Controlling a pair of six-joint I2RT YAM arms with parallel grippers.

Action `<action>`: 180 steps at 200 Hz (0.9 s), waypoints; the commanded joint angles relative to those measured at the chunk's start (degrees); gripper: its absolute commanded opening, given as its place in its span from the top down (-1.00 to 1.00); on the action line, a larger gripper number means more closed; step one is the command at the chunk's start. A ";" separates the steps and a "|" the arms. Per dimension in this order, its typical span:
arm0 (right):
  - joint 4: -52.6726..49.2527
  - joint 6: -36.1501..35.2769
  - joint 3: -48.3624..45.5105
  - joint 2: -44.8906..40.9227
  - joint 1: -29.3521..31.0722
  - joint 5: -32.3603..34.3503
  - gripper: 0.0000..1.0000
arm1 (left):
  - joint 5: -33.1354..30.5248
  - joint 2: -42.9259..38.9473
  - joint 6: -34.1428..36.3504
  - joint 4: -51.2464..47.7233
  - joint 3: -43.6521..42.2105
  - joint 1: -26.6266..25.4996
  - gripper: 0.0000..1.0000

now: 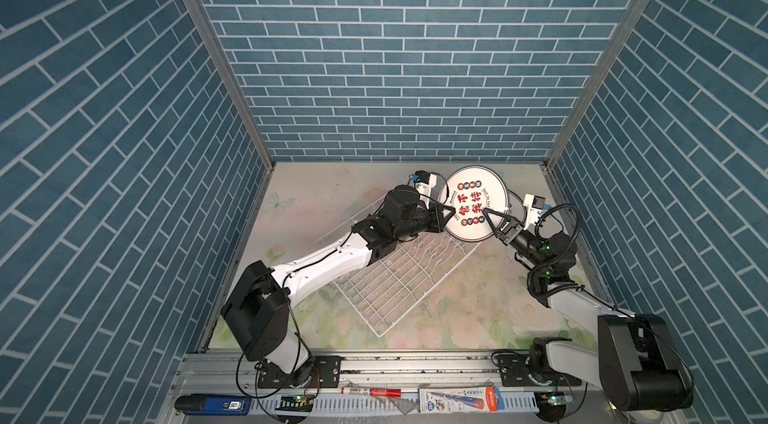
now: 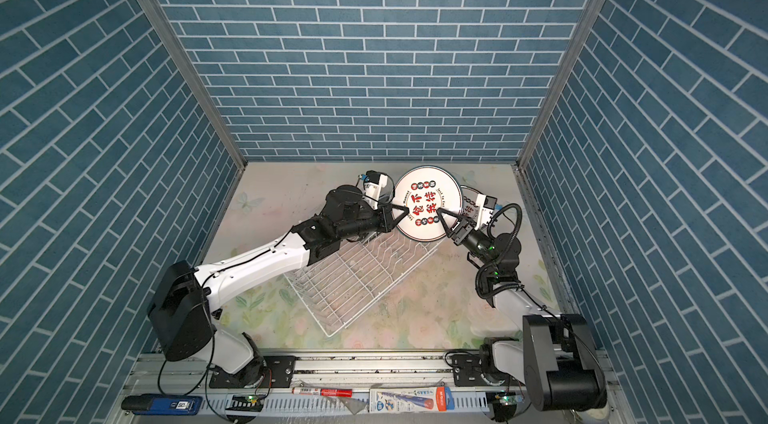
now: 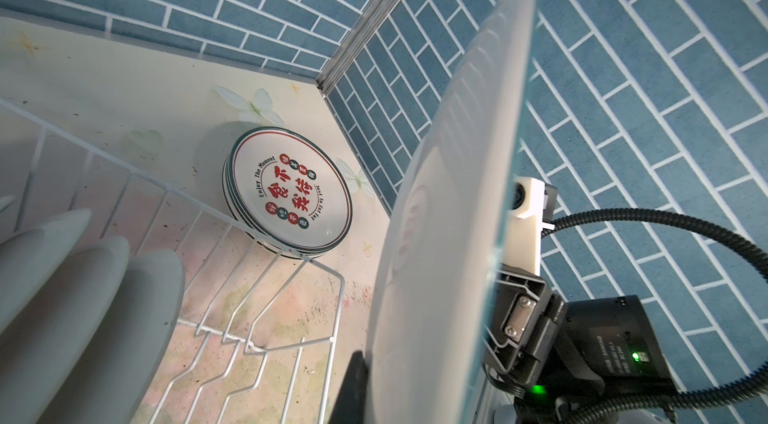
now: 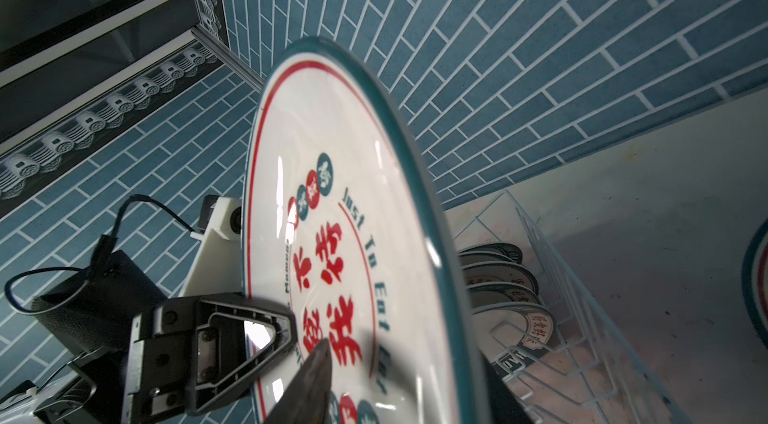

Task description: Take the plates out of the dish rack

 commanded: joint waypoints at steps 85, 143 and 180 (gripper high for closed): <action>7.58 3.66 1.02 -0.41 -0.07 -2.87 0.81 | 3.09 2.49 -0.50 3.16 3.47 0.29 0.52; -9.04 -2.22 3.28 -9.04 -2.83 -1.64 1.00 | -3.62 -2.46 5.03 -3.46 1.93 0.29 -0.14; -31.35 -11.87 8.78 -18.47 -4.48 1.35 1.00 | -12.57 -8.58 11.21 -10.59 -0.42 0.47 -0.32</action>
